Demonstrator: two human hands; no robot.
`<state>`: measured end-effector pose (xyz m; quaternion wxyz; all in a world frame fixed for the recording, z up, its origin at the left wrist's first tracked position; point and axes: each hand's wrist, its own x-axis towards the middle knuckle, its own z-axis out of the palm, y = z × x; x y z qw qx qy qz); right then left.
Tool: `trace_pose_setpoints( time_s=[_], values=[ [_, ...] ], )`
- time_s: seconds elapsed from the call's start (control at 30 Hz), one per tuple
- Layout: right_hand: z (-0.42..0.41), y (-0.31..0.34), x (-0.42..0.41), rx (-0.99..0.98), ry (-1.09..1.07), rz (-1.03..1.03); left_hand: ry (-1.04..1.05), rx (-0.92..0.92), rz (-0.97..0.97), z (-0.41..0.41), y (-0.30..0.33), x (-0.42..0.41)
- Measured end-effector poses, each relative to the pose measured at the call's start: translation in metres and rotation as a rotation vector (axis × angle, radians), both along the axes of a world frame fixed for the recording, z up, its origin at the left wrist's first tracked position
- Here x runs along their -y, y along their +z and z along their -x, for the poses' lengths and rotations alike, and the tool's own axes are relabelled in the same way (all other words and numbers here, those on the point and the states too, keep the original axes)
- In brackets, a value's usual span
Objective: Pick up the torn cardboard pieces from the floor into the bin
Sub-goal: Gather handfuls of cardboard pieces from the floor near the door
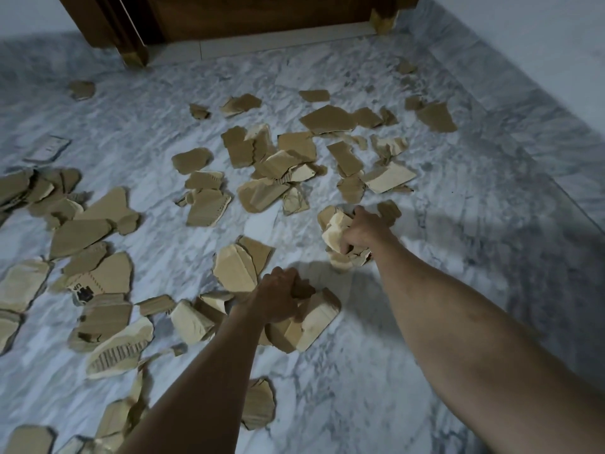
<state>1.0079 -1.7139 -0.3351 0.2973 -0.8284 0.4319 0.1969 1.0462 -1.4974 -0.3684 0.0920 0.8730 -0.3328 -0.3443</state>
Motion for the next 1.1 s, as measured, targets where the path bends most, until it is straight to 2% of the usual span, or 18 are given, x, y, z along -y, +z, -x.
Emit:
trace_pose_setpoints(
  time_s=[0.23, 0.3, 0.4, 0.47, 0.67, 0.8, 0.97, 1.1],
  values=[
    [0.004, -0.005, -0.013, 0.074, 0.025, 0.229, 0.391, -0.252, 0.243, -0.03, 0.007, -0.017],
    [0.006, -0.004, -0.016, 0.115, -0.013, 0.173, 0.598, -0.327, 0.385, -0.039, 0.011, -0.022],
    [0.008, 0.005, -0.021, 0.228, -0.186, 0.057, 0.747, -0.256, 0.534, -0.045, 0.015, -0.028],
    [0.007, 0.009, -0.034, 0.251, -0.186, 0.078, 0.86, -0.285, 0.593, -0.044, 0.013, -0.03],
    [-0.006, 0.01, -0.096, 0.294, -0.123, 0.108, 0.971, -0.456, 0.607, -0.026, 0.02, -0.019],
    [-0.014, 0.014, -0.112, 0.3, -0.051, -0.024, 1.048, -0.598, 0.582, -0.029, 0.028, -0.048],
    [-0.042, 0.021, -0.124, 0.389, -0.068, -0.264, 1.157, -0.495, 0.704, -0.047, 0.055, -0.1],
    [-0.067, 0.016, -0.139, 0.407, -0.095, -0.44, 1.151, -0.254, 0.671, -0.072, 0.072, -0.164]
  ],
)
